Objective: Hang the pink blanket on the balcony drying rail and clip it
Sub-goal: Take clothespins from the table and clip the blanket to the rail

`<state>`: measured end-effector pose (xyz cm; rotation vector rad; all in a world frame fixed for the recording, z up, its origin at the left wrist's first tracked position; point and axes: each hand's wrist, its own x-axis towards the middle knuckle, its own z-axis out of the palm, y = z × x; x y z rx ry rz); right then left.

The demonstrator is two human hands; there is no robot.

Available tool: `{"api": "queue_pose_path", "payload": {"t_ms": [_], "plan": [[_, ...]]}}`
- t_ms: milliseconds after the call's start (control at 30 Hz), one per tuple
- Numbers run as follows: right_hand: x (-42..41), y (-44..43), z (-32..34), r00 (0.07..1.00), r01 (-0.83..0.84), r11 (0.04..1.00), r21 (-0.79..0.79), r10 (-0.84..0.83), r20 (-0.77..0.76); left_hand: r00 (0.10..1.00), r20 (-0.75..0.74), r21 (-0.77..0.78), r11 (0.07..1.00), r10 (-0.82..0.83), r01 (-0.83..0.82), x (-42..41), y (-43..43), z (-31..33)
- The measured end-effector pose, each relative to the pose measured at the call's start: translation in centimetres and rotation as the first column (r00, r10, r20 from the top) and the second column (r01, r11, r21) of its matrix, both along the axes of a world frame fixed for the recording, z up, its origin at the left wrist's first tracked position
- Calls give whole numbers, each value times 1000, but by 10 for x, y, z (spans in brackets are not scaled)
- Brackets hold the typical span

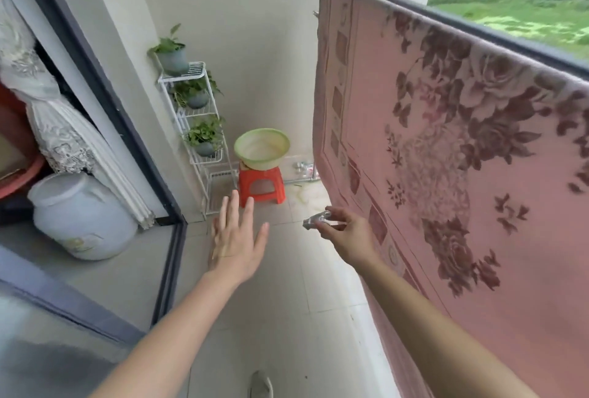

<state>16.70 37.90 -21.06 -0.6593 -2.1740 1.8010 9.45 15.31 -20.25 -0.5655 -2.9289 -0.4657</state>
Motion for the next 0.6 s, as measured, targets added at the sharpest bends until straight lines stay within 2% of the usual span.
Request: {"api": "queue_pose_path", "payload": {"t_ms": [100,267,600], "plan": [[-92,14,-16,1000,-8,1000,9,8,15,1000,11,12,1000,17,-17,-93,9,-20],[-226,31,-24,995,90,996,9,-90,46,998,70,4,1000,0,0,-236,30,-25],[-426,108,2,979,203,979,-29,-202,26,990,70,-50,991,-123,127,-466,125,-6]]}}
